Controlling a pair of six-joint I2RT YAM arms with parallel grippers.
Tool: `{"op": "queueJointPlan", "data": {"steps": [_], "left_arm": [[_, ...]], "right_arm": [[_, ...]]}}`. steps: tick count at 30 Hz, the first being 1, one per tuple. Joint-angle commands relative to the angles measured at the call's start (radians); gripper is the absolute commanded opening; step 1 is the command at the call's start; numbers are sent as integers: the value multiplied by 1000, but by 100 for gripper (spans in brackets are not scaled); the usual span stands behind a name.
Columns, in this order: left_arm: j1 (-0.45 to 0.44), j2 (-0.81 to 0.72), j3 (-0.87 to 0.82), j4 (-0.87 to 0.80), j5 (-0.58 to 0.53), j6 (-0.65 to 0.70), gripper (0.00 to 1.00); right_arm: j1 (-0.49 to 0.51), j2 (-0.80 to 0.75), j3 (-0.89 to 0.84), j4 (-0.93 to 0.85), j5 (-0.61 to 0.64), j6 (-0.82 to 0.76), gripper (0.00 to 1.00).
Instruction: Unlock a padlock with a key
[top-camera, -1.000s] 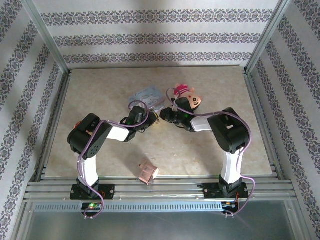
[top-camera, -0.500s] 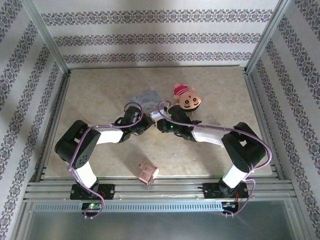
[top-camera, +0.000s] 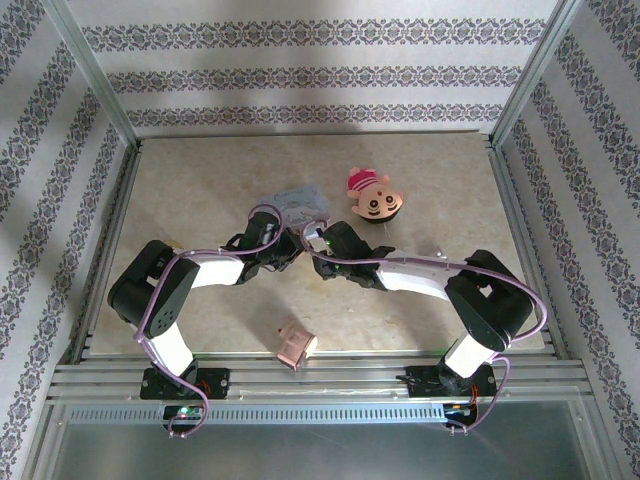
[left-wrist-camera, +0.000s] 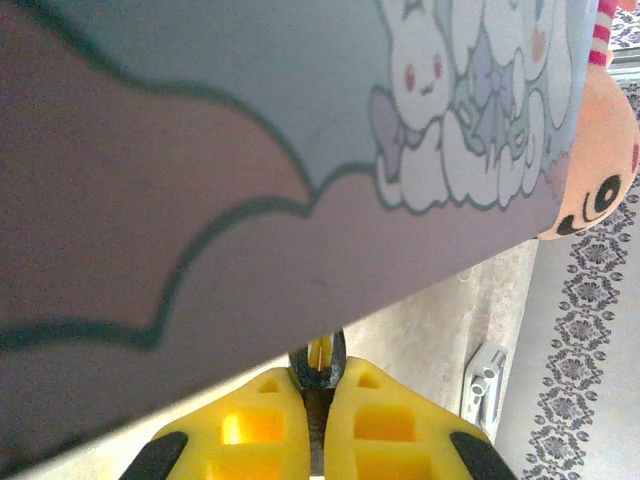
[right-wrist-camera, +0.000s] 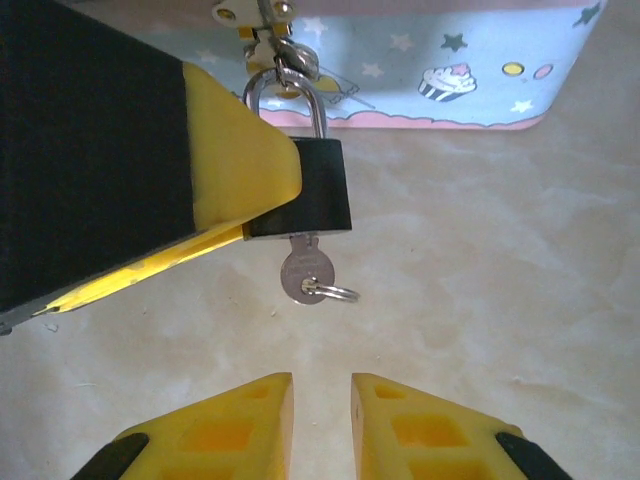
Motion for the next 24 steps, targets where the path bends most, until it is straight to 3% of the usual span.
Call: {"op": "queueJointPlan", "data": {"steps": [1, 10, 15, 24], "left_arm": [[18, -6, -18, -55, 71, -47, 0], [28, -3, -14, -48, 85, -55, 0], [30, 0, -8, -48, 93, -60, 0], [31, 10, -7, -37, 105, -72, 0]], "right_arm": [[4, 16, 40, -19, 31, -46, 23], [5, 71, 99, -30, 3, -94, 25], [7, 97, 128, -55, 3, -112, 33], [27, 150, 201, -122, 48, -157, 33]]}}
